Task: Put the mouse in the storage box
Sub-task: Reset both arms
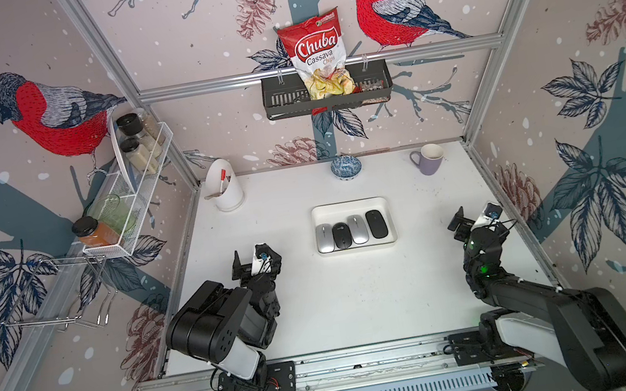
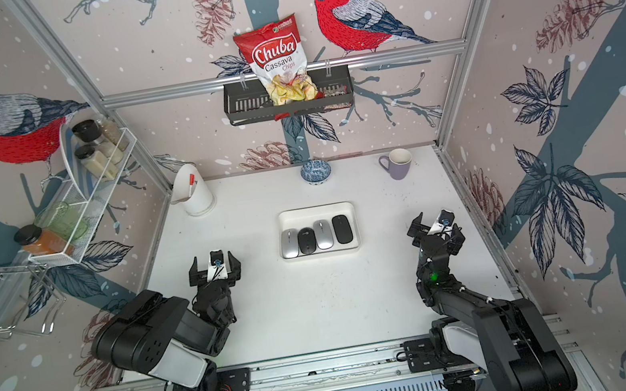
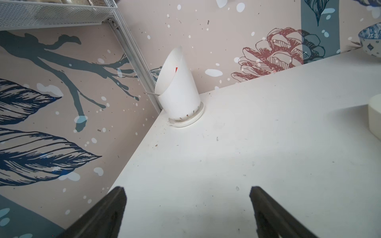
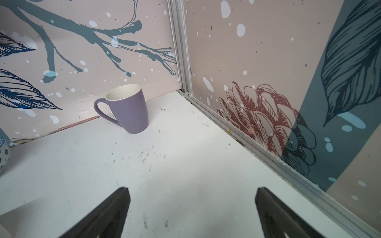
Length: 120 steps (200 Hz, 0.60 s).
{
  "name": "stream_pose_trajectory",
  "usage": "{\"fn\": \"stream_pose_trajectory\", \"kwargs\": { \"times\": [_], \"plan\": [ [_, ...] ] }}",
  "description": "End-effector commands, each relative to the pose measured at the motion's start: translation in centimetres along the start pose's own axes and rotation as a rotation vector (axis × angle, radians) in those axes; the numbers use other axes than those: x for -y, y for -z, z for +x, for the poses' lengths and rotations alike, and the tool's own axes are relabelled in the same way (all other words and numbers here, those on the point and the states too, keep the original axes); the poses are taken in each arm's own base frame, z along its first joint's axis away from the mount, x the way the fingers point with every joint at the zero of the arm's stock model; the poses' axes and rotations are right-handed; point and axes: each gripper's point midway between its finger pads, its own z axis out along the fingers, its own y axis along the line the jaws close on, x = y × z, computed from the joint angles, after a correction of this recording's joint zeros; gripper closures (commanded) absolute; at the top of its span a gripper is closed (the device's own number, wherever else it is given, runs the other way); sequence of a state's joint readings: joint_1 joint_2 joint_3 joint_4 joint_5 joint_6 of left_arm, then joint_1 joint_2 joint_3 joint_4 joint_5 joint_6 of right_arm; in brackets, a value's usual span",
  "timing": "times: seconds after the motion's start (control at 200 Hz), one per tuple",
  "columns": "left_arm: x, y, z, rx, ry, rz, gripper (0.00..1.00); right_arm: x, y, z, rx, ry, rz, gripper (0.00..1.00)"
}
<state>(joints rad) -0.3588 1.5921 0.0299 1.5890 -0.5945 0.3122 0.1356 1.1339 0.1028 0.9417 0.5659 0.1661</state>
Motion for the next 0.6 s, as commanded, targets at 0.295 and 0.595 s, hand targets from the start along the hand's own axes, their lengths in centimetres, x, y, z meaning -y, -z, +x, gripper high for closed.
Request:
{"fn": "stream_pose_trajectory", "kwargs": {
  "times": [0.295,0.595],
  "plan": [
    [-1.9,-1.4,-3.1,0.166,0.274,0.102,0.04,-6.3,0.5,-1.7,0.142,0.131,-0.329,0.00],
    [-1.3,-6.5,-0.8,-0.038,0.327,0.159,0.03,-5.7,-2.5,0.0,0.079,0.101,-0.283,0.00]
  ]
}}
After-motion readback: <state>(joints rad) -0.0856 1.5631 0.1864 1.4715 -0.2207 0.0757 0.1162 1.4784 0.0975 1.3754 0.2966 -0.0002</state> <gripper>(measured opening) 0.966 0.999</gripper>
